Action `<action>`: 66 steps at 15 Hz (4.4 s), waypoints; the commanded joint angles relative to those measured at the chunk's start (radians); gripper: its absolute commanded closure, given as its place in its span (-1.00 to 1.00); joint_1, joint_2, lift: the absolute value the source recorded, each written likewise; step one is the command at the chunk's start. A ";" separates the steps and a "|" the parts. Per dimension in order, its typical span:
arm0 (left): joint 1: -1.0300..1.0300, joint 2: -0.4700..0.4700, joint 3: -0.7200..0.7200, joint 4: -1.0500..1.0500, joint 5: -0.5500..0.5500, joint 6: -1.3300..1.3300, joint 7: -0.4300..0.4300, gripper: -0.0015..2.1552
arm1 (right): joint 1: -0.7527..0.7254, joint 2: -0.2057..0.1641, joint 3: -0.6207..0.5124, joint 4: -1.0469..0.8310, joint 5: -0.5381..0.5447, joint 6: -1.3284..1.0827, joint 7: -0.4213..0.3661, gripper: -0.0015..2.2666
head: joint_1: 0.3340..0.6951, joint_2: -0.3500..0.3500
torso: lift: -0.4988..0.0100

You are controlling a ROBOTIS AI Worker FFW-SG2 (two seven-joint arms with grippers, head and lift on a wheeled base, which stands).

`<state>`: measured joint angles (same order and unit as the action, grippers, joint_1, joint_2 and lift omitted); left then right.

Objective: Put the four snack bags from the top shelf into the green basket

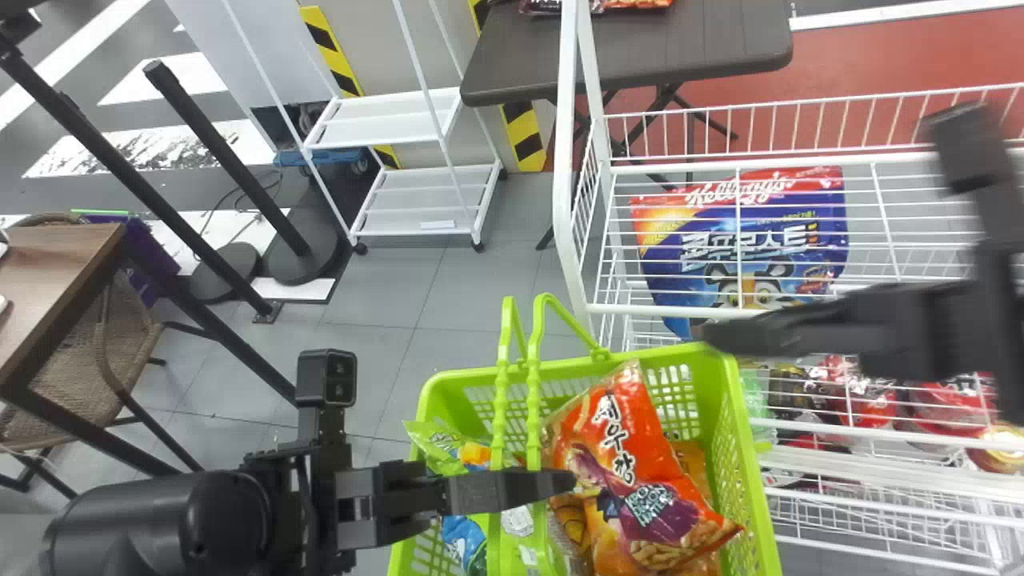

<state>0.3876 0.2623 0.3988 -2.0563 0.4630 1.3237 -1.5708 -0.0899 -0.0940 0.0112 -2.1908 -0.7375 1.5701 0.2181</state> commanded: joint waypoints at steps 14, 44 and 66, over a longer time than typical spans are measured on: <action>0.001 -0.006 0.011 0.054 -0.003 -0.021 -0.010 0.99 | -0.191 -0.095 -0.191 0.571 0.603 -0.684 -0.112 -0.92 | 1.00 -0.54 | 0.96; -0.001 -0.037 0.057 0.047 0.005 -0.017 -0.010 0.99 | 0.226 -0.096 -0.122 -0.221 -0.016 -0.187 -0.169 0.99 | 1.00 0.11 | 0.96; 0.028 -0.067 0.051 -0.081 0.009 0.044 -0.010 0.99 | 0.053 -0.021 0.142 0.048 -0.195 0.002 -0.115 -1.00 | 1.00 1.00 | 0.96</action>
<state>0.4081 0.1967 0.4455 -2.1389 0.4725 1.3676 -1.5709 -0.0392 -0.1193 0.2092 -2.1456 -0.9031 1.5671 0.0785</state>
